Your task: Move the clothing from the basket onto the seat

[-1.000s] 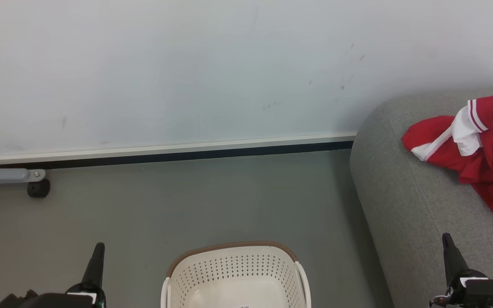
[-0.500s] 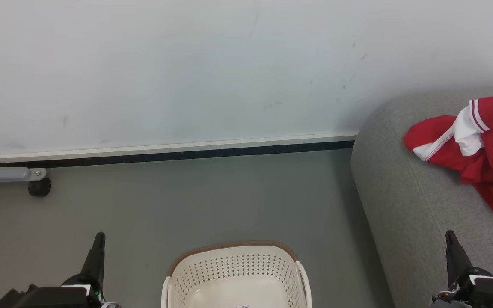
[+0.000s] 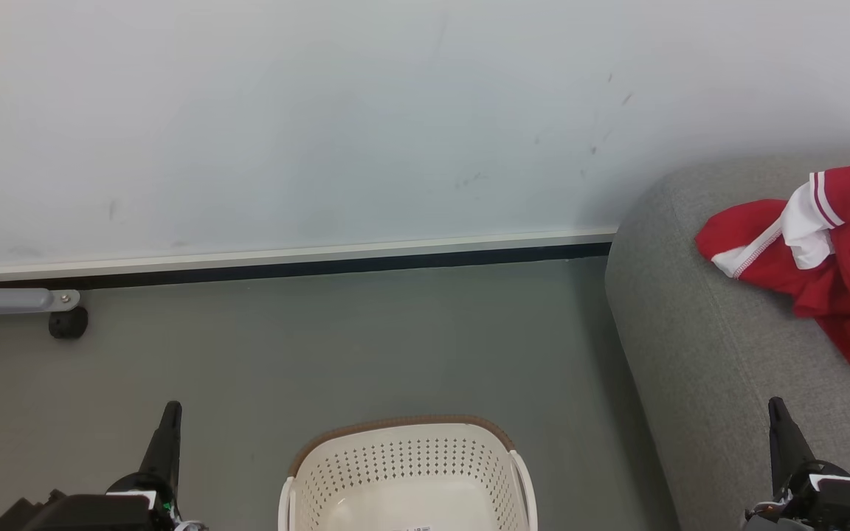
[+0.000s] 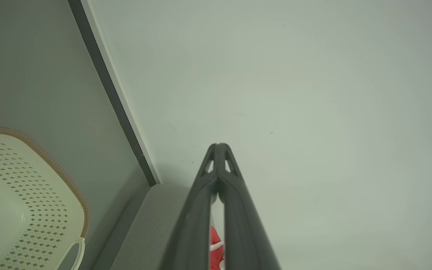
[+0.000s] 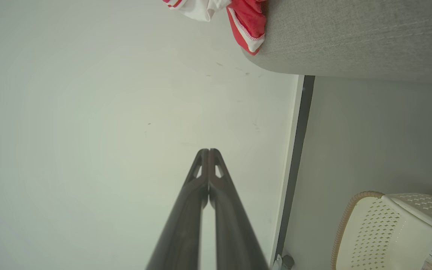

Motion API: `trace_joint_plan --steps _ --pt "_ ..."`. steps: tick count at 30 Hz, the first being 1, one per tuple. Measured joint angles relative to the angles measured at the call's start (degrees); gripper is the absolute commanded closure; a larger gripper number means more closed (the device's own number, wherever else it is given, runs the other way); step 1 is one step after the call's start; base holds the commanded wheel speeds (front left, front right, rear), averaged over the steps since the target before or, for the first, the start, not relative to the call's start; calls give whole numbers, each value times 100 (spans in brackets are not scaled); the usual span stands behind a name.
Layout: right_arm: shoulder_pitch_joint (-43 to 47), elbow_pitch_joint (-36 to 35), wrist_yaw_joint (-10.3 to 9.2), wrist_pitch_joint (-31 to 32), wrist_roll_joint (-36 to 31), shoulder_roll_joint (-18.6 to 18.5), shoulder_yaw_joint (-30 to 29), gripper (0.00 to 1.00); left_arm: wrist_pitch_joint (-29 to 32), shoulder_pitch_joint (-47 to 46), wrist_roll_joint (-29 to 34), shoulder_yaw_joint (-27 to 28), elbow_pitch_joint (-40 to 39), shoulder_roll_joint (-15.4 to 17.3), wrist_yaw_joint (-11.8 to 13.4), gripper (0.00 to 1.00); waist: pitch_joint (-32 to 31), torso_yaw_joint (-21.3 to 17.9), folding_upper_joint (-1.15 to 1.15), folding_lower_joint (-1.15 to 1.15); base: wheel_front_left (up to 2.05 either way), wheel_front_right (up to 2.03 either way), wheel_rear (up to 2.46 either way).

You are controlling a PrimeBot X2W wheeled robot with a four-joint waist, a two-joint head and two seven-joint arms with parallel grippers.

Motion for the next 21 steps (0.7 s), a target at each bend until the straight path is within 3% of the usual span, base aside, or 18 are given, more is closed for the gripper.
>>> trace_joint_plan --steps 21 --pt "0 0 0 0 1 1 1 100 0 0 0 0 8 0 0 100 0 0 0 0 0 0 0"
